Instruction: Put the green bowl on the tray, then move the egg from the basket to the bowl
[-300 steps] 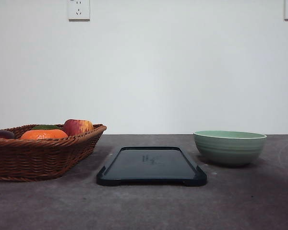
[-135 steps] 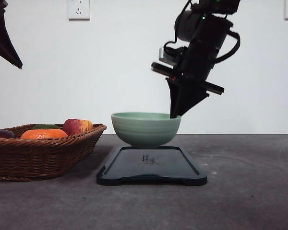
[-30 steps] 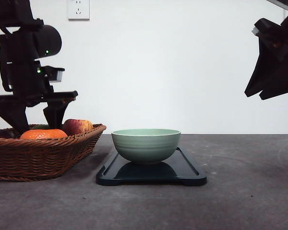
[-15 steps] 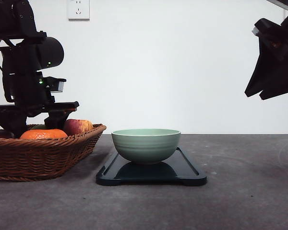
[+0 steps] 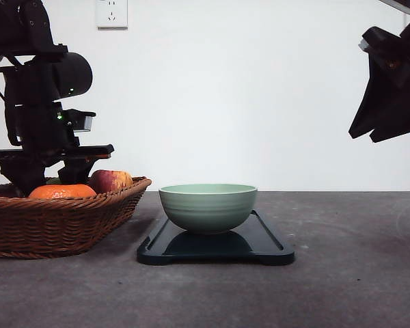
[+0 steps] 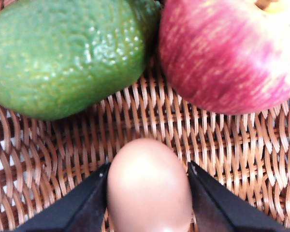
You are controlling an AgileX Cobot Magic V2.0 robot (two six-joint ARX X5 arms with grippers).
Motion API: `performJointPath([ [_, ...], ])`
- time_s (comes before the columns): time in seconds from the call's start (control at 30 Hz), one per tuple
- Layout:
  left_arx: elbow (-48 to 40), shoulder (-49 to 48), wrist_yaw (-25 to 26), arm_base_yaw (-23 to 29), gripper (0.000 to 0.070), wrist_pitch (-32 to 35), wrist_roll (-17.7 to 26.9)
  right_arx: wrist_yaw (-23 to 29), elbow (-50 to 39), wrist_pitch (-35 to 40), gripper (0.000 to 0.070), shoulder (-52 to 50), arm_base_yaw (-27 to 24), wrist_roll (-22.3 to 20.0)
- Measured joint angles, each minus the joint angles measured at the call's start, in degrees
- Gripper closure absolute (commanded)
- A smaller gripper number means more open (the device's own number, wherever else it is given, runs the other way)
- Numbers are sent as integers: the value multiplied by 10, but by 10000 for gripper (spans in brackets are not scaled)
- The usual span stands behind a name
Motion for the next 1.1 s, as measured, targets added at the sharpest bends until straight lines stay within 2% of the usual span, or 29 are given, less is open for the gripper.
performJointPath([
  [0.3,12,-24,0,0,442,-41,0,0,0,0,504,0,0,0],
  [0.5,12,-117,0,-5,441,-39,0,0,0,0,504,0,0,0],
  [0.6,13,-160,17,-16,441,-32,1,0,0,0,504,0,0,0],
  [0.8,14,-203,94,-55,442,48,1,0,0,0,504,0,0,0],
  [1.1,14,-158,101,-133,442,125,2,0,0,0,504,0,0,-1],
])
